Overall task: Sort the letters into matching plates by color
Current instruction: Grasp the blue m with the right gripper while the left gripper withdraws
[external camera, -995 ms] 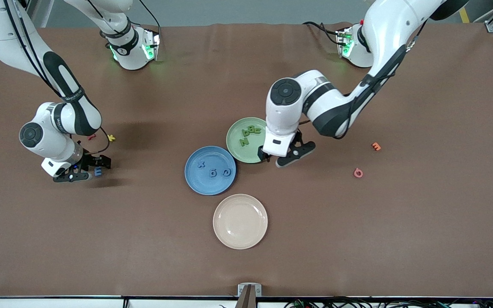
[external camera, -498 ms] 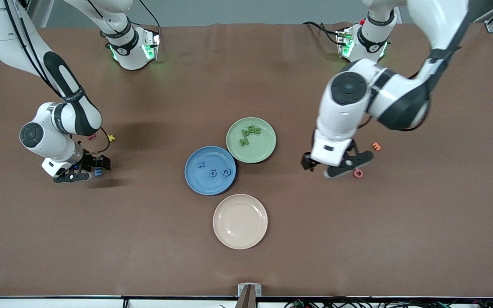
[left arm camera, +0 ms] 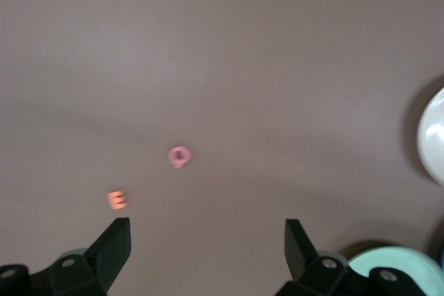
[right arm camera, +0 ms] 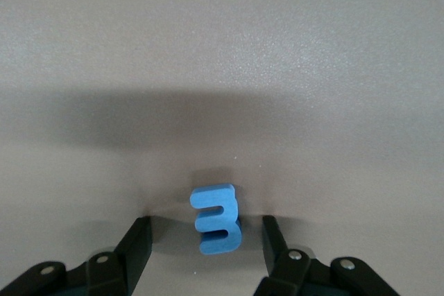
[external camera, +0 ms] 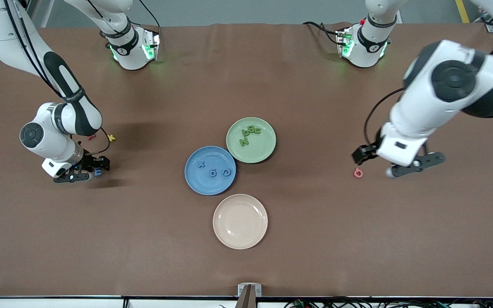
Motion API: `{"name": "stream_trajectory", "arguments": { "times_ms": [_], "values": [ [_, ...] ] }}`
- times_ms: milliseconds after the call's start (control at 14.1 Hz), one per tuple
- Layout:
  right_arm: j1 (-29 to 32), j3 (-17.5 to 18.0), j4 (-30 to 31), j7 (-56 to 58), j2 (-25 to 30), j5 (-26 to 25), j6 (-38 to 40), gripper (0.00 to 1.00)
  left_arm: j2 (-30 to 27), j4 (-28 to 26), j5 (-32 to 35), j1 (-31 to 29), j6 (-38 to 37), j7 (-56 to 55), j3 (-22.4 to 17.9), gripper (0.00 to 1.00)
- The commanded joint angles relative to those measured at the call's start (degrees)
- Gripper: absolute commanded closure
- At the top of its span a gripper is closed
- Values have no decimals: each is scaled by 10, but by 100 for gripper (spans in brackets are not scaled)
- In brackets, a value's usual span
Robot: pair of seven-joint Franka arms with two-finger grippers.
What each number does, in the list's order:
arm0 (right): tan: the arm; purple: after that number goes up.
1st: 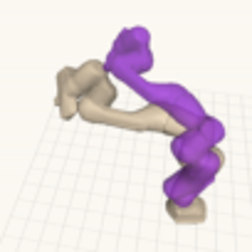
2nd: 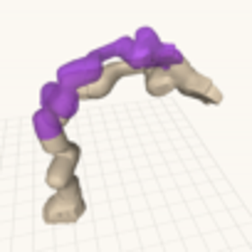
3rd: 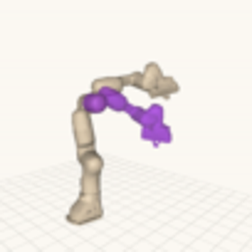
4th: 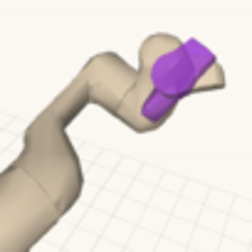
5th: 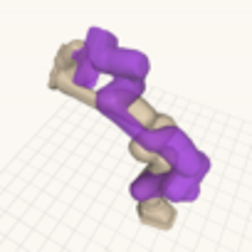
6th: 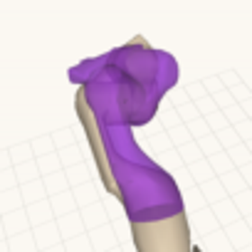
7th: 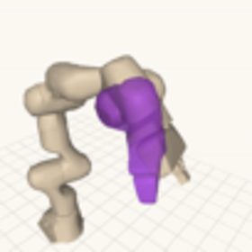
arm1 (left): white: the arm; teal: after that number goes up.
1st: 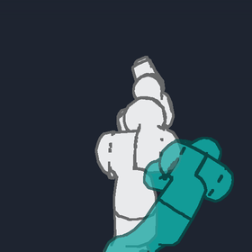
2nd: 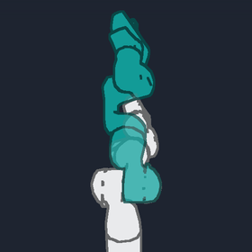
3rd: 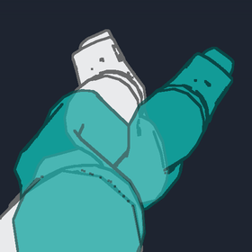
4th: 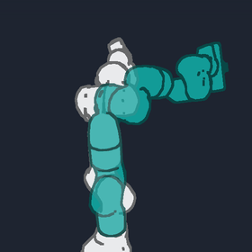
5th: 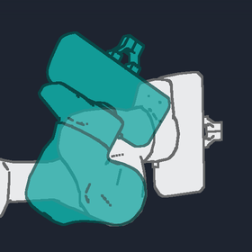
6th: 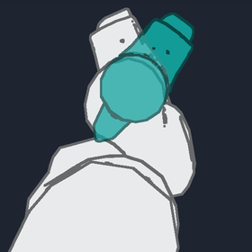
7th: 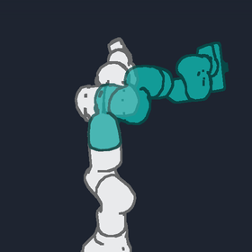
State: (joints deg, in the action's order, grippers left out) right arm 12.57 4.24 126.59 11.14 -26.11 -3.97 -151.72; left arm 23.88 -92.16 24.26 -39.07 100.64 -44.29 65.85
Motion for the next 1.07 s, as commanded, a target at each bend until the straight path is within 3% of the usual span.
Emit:
{"name": "stream_trajectory", "arguments": {
  "times_ms": [0, 142, 284, 498, 569, 853, 995],
  "values": [
    [11, 9, -7, 5, -4, -9, -1, 35, -6, 43, -27, 13, -64, 70, -23, 2],
    [11, 9, -8, 5, -4, -9, 0, 43, -12, 86, -63, 105, -98, 112, -136, 2],
    [11, 9, -10, 7, -4, -9, 0, 50, -36, 103, -112, 203, -104, 154, -274, 2],
    [11, 9, -13, 8, -4, -9, 4, 58, -91, 95, -214, 381, -104, 261, -542, 2],
    [11, 9, -15, 8, -4, -9, 4, 62, -104, 85, -240, 411, -105, 291, -597, 2],
    [11, 9, -18, 6, -4, -9, 6, 95, -174, 26, -257, 416, -105, 360, -646, 1],
    [9, 9, -22, 3, -4, -9, 11, 98, -210, -8, -257, 412, -105, 384, -649, 1]
  ]
}}
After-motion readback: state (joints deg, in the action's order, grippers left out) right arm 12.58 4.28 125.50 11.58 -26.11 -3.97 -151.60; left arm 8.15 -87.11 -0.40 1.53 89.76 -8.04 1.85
